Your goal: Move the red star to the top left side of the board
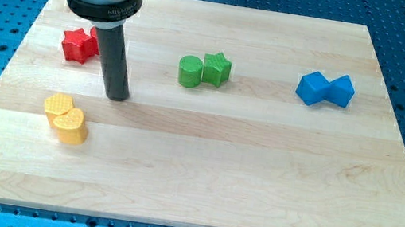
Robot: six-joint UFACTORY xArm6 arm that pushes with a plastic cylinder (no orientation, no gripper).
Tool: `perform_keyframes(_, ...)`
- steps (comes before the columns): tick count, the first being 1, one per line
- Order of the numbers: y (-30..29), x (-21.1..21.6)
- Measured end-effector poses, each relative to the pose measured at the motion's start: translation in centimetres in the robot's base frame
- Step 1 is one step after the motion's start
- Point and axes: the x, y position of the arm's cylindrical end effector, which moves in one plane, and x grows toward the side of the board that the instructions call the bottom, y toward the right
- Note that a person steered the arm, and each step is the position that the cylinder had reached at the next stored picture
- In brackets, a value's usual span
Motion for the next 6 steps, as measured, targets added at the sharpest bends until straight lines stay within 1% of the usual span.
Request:
perform_keyframes(1,0.0,-0.9)
perform_keyframes(2,-0.7,-4.3)
perform_keyframes(3,-0.7,-6.7)
perform_keyframes(4,-2.2,-5.2)
perform_keyframes(5,-2.2,-4.7)
perform_keyframes(6,-4.4,-5.6)
